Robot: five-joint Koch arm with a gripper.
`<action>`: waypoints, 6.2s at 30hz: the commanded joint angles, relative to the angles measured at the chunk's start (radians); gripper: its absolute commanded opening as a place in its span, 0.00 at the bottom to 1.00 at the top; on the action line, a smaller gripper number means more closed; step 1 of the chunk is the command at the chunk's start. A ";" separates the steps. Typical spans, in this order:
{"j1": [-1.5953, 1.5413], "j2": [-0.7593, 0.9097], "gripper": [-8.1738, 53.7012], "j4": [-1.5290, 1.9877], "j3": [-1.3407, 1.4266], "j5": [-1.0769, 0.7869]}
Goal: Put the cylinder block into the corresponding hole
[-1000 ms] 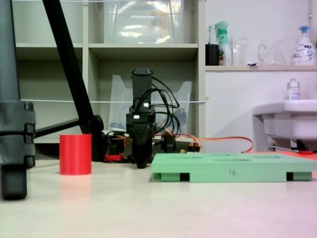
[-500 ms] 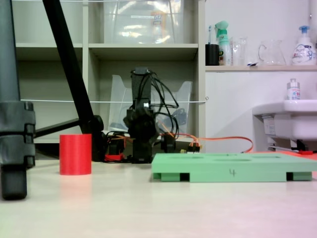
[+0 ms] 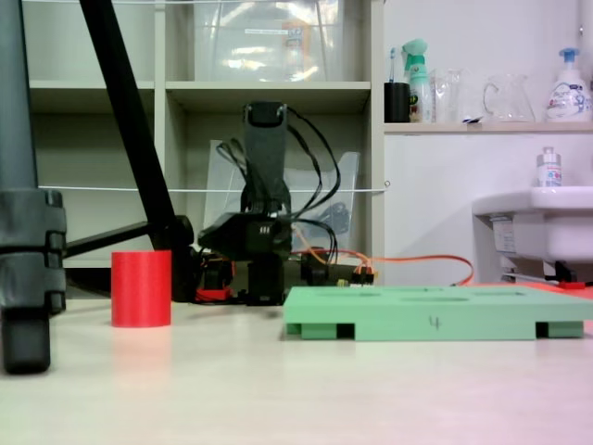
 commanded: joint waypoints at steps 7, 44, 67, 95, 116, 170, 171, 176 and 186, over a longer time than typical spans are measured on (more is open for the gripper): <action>0.118 -0.144 0.98 -0.276 0.089 0.009; 0.402 -0.448 0.97 -0.147 -0.436 0.023; 0.012 0.087 0.43 0.321 -0.499 0.064; -0.503 -0.370 0.43 0.518 -1.100 0.038; -0.548 -0.526 0.45 0.557 -1.282 0.038; -0.549 -0.028 0.97 0.680 -0.773 -0.186; -0.538 0.083 0.97 0.831 -0.759 -0.249; -0.428 0.408 0.84 1.428 -0.761 -0.675; -0.069 0.529 0.69 0.977 -0.184 -1.657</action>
